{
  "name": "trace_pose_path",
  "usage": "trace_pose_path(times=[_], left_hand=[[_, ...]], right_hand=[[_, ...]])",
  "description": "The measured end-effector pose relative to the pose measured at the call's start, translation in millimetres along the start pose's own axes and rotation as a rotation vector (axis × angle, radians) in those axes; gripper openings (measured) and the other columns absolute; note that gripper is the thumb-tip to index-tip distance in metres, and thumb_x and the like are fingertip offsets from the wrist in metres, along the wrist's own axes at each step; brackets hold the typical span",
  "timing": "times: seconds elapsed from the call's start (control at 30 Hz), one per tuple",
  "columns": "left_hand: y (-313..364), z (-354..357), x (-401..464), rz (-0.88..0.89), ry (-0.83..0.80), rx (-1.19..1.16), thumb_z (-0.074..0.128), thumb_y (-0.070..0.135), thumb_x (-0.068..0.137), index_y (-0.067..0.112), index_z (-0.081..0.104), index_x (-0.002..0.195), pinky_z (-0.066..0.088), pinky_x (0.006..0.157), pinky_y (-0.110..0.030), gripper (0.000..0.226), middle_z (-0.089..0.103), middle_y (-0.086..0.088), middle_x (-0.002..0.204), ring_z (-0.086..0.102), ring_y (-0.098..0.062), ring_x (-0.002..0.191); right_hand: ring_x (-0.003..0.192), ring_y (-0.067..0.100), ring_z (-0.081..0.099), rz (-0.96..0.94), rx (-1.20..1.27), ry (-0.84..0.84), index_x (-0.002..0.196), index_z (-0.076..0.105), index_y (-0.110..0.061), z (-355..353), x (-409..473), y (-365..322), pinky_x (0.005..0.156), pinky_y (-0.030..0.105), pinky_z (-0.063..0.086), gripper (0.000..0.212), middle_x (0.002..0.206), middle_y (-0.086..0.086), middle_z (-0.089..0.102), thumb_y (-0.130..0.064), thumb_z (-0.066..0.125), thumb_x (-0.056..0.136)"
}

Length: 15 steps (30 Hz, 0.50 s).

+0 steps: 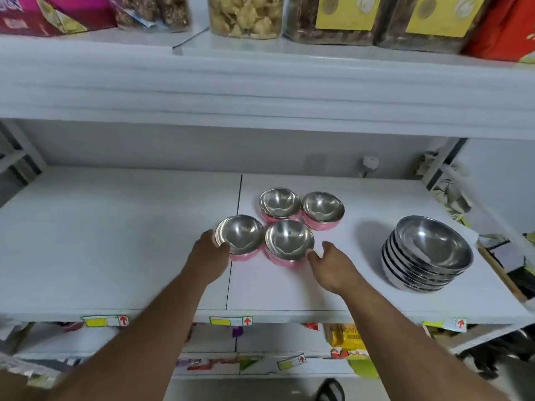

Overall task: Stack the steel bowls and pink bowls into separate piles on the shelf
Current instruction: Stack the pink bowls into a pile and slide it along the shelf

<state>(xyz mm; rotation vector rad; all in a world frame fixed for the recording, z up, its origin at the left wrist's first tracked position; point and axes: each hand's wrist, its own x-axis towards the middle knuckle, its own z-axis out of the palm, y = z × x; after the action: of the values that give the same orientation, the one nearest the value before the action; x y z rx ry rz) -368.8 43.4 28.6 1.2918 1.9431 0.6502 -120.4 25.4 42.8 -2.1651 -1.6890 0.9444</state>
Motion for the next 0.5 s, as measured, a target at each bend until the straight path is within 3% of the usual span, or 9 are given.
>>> trace_pose_path(times=[0.1,0.17,0.23,0.3,0.37,0.5], left_hand=[[-2,0,17,-0.137,-0.018,-0.219,0.059,0.035,0.082,0.013,0.035,0.152,0.048,0.104,-0.04,0.077,0.055,-0.018,0.142,0.059,-0.035,0.123],[-2,0,23,-0.208,-0.007,-0.381,0.06,0.028,0.085,0.015,0.039,0.149,0.057,0.093,-0.045,0.069,0.06,-0.015,0.128,0.065,-0.03,0.104],[-1,2,27,-0.245,-0.008,-0.45,0.058,0.018,0.092,0.015,0.041,0.149,0.06,0.085,-0.042,0.059,0.057,-0.015,0.127,0.064,-0.028,0.101],[-2,5,33,-0.251,-0.007,-0.461,0.057,0.016,0.092,0.015,0.046,0.145,0.061,0.081,-0.04,0.054,0.058,-0.015,0.126,0.066,-0.029,0.103],[-5,5,37,-0.256,-0.014,-0.478,0.057,0.014,0.091,0.015,0.054,0.135,0.062,0.074,-0.037,0.043,0.063,-0.015,0.12,0.07,-0.03,0.102],[-11,7,43,-0.254,-0.037,-0.508,0.057,0.011,0.09,0.015,0.064,0.117,0.063,0.069,-0.034,0.029,0.068,-0.016,0.115,0.072,-0.03,0.099]], right_hand=[[0.116,0.037,0.067,0.076,0.194,-0.028,0.146,0.041,0.003,2,15,0,0.101,0.044,0.053,0.058,0.128,0.019,0.065,-0.037,0.044,0.104],[0.101,0.036,0.073,0.133,0.349,-0.062,0.137,0.045,-0.001,2,22,0,0.091,0.051,0.061,0.046,0.105,0.011,0.066,-0.033,0.045,0.104],[0.088,0.034,0.075,0.176,0.448,-0.098,0.119,0.048,0.0,0,28,-1,0.076,0.042,0.065,0.03,0.089,0.008,0.065,-0.027,0.045,0.106],[0.069,0.029,0.069,0.183,0.506,-0.134,0.118,0.053,0.007,1,32,-2,0.055,0.032,0.059,0.034,0.086,0.018,0.071,-0.022,0.043,0.106],[0.068,0.031,0.072,0.193,0.551,-0.158,0.115,0.06,0.005,2,37,-3,0.05,0.027,0.058,0.032,0.095,0.026,0.076,-0.018,0.041,0.105],[0.084,0.035,0.08,0.204,0.598,-0.145,0.105,0.066,0.001,8,44,-1,0.063,0.034,0.065,0.026,0.094,0.027,0.078,-0.009,0.043,0.099]])
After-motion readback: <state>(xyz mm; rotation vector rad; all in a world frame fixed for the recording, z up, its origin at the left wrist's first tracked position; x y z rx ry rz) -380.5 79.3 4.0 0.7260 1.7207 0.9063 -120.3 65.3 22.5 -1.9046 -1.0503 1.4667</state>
